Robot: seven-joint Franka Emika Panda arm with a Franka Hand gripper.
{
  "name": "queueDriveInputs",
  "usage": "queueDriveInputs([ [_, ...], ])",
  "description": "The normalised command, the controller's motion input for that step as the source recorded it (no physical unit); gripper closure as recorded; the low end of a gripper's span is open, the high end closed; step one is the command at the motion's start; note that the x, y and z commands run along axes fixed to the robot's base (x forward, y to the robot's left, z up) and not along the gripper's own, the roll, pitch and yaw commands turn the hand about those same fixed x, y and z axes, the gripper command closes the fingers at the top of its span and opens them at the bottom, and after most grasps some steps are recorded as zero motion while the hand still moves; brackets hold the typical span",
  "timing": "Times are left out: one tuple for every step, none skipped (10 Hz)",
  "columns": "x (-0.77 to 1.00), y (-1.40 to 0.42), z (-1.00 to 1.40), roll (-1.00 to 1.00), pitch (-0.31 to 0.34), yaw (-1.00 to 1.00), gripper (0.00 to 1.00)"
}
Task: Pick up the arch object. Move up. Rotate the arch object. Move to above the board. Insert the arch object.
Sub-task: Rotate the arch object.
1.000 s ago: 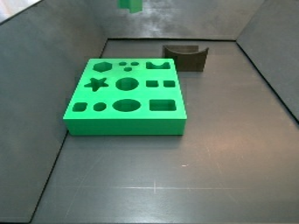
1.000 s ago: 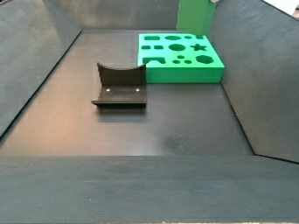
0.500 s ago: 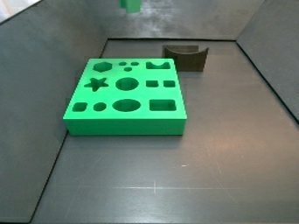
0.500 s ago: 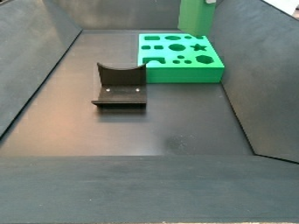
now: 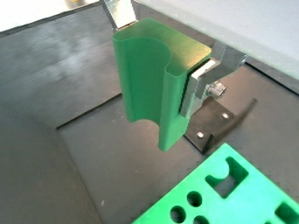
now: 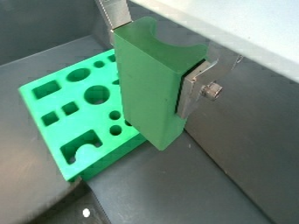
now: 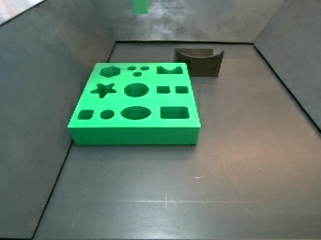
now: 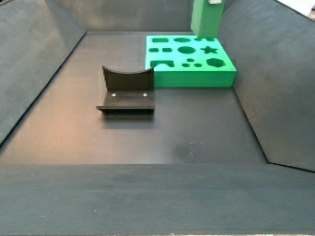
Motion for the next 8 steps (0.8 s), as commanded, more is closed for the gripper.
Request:
queueDriveInputs([
  [0.02, 0.00, 0.00, -0.02, -0.001, -1.00, 1.00],
  [0.02, 0.01, 0.00, -0.02, -0.001, -1.00, 1.00],
  [0.02, 0.01, 0.00, -0.02, -0.001, -1.00, 1.00],
  [0.02, 0.01, 0.00, -0.02, -0.001, -1.00, 1.00],
  [0.02, 0.01, 0.00, -0.03, -0.001, -1.00, 1.00],
  [0.02, 0.01, 0.00, -0.03, -0.001, -1.00, 1.00],
  [0.02, 0.01, 0.00, -0.03, -0.001, -1.00, 1.00],
  [0.02, 0.01, 0.00, -0.04, -0.001, -1.00, 1.00],
])
